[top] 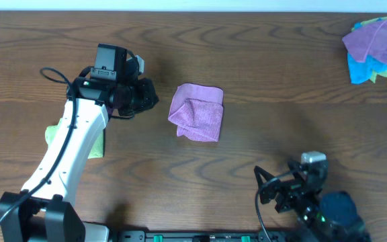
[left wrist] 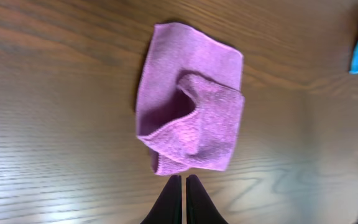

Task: Fold the cloth
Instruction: 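Release the cloth and retract both grippers away from it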

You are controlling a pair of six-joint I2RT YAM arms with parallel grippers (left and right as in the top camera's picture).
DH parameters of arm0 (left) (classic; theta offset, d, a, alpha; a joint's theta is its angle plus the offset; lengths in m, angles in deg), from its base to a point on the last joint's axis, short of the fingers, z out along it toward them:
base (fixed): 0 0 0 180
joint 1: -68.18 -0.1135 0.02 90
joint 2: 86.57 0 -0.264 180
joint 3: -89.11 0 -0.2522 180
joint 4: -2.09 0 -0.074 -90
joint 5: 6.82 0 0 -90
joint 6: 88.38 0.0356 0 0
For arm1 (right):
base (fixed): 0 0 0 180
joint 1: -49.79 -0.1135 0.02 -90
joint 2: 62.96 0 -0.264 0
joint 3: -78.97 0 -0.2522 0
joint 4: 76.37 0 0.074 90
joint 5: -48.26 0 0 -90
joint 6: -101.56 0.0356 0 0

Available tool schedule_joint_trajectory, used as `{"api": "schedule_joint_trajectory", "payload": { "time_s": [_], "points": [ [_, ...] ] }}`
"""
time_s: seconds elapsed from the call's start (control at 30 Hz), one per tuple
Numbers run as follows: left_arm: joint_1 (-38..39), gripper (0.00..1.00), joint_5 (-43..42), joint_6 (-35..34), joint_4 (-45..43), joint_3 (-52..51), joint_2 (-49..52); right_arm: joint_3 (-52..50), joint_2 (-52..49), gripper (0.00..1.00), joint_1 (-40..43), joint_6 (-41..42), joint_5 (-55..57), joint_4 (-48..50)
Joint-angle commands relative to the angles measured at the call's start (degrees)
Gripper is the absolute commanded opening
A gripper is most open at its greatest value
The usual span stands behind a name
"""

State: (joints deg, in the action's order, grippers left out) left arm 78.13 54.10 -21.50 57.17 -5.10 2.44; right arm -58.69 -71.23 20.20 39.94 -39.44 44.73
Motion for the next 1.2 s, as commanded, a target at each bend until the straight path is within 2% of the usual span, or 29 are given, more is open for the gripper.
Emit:
{"api": "schedule_joint_trajectory", "payload": {
  "time_s": [0.0,0.27,0.53,0.8,1.0,1.17],
  "points": [
    [-0.3,0.06,-4.2,-3.4,0.6,-0.2,-1.7,-3.5,5.4,0.99,-0.1,1.6,3.5,0.4],
    [-0.2,0.06,-3.4,-3.3,4.3,-0.2,-6.8,-9.1,7.9,0.99,-0.1,1.6,8.7,1.0],
    [-0.2,0.06,-3.4,-3.3,5.6,-0.2,-12.0,-9.2,7.9,0.99,-0.1,1.6,22.6,0.8],
    [-0.3,0.06,1.4,-8.6,9.8,-3.2,-19.2,-9.2,7.9,0.99,-0.1,1.6,23.1,0.4],
    [-0.3,0.06,1.5,-15.6,1.0,-16.5,-27.6,-9.2,7.9,0.99,-0.1,1.6,23.1,0.3],
    [-0.3,0.1,-3.1,-22.8,-14.1,-31.0,-31.5,-9.2,7.9,0.99,-0.1,1.6,23.1,0.3]
  ]
}}
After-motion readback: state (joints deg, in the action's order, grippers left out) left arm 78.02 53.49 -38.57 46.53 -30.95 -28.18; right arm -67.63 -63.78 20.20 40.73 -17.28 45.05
